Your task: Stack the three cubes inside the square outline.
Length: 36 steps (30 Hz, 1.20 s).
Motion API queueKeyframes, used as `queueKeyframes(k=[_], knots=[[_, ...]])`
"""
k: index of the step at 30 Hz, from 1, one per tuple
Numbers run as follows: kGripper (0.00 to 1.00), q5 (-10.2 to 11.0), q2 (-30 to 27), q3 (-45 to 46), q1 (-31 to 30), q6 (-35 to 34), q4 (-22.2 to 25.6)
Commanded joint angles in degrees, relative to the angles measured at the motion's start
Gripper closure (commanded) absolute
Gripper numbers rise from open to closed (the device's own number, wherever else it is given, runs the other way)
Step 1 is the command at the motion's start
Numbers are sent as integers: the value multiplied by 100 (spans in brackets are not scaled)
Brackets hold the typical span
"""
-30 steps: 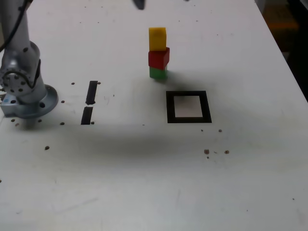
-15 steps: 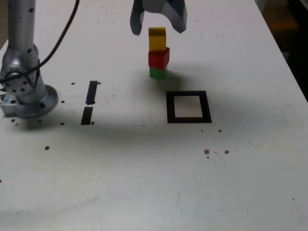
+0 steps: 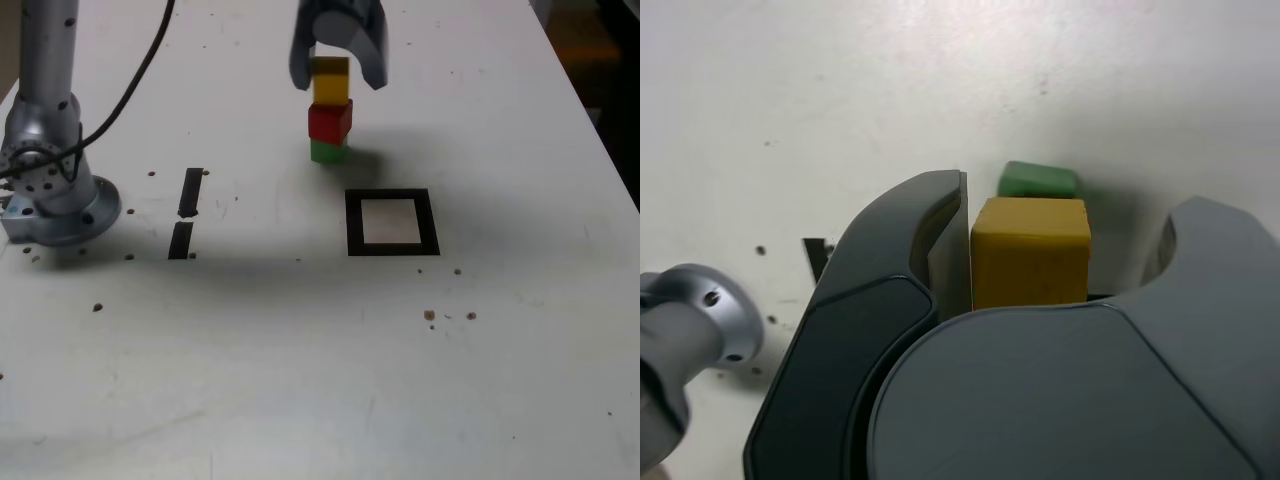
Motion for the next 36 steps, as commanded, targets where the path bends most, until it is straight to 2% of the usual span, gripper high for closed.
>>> queueKeyframes(k=[1, 6, 9, 14, 15, 17, 21, 23, 27, 34, 36], knots=[[63, -14, 27, 10, 11, -11, -44], [78, -140, 84, -18, 38, -14, -7], [81, -154, 161, -122, 60, -13, 195], [81, 36, 169, -311, 60, -4, 276], [79, 77, 150, -330, 58, -4, 249], [65, 117, 96, -329, 49, -6, 208], [25, -19, 8, -224, 9, 77, 293], [13, -124, -29, -141, -9, 157, 339], [9, -276, -113, 95, -17, 375, 301], [10, -578, -472, 626, -79, 947, -179], [9, -589, -434, 760, -80, 978, -292]])
